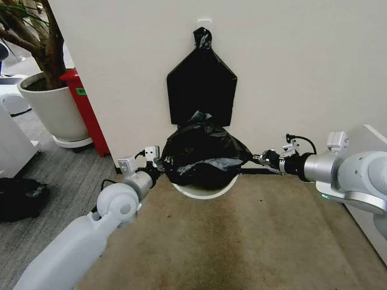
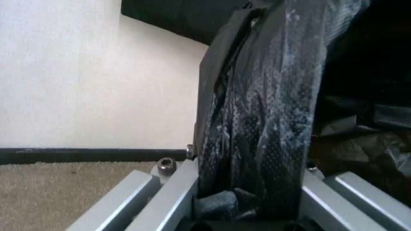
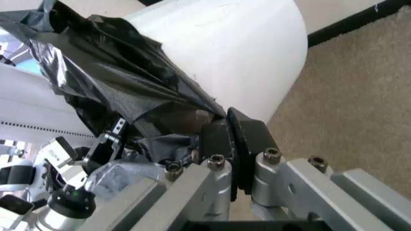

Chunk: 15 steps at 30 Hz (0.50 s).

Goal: Place the garbage bag over the trash bin.

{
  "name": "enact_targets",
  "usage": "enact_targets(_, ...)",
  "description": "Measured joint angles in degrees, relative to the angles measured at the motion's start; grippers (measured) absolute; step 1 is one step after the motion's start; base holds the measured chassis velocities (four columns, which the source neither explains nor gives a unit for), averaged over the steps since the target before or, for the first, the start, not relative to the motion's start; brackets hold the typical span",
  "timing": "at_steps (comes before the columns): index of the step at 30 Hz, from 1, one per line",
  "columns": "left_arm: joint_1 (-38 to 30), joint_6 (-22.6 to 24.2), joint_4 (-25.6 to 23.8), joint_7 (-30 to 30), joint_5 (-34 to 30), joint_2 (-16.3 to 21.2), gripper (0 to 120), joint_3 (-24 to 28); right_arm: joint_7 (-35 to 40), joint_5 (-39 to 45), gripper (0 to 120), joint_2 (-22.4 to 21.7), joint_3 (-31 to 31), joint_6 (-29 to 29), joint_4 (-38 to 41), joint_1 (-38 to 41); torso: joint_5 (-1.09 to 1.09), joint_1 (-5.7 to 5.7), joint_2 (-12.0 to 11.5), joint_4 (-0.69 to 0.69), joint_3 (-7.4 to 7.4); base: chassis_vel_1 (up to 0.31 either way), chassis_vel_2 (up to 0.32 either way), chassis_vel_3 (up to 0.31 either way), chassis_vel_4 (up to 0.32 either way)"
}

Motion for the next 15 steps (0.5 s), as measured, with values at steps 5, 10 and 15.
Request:
enact_targets(5,-0.2,0.0,0.2,0.0,-0.2,-0.1,0,0.0,0.8,-0.2,0,0.0,1.3,1.2,0.3,0.3,0.01,0.0,0.0,0.0,0.0,0.0,0.0,0.0,0.0)
enact_targets(10,-0.8,0.0,0.6,-0.1,-0.7,-0.2,0,0.0,1.4,0.4,7,-0.1,3.1,1.9,0.4,0.0,0.01,0.0,0.0,0.0,0.0,0.0,0.0,0.0,0.0)
enact_targets(15,-1.5,0.1,1.0,-0.4,-2.3,-0.1,0,0.0,3.4,1.5,21,0.8,3.7,2.2,-0.4,-0.9,0.02,0.0,0.0,0.0,0.0,0.0,0.0,0.0,0.0)
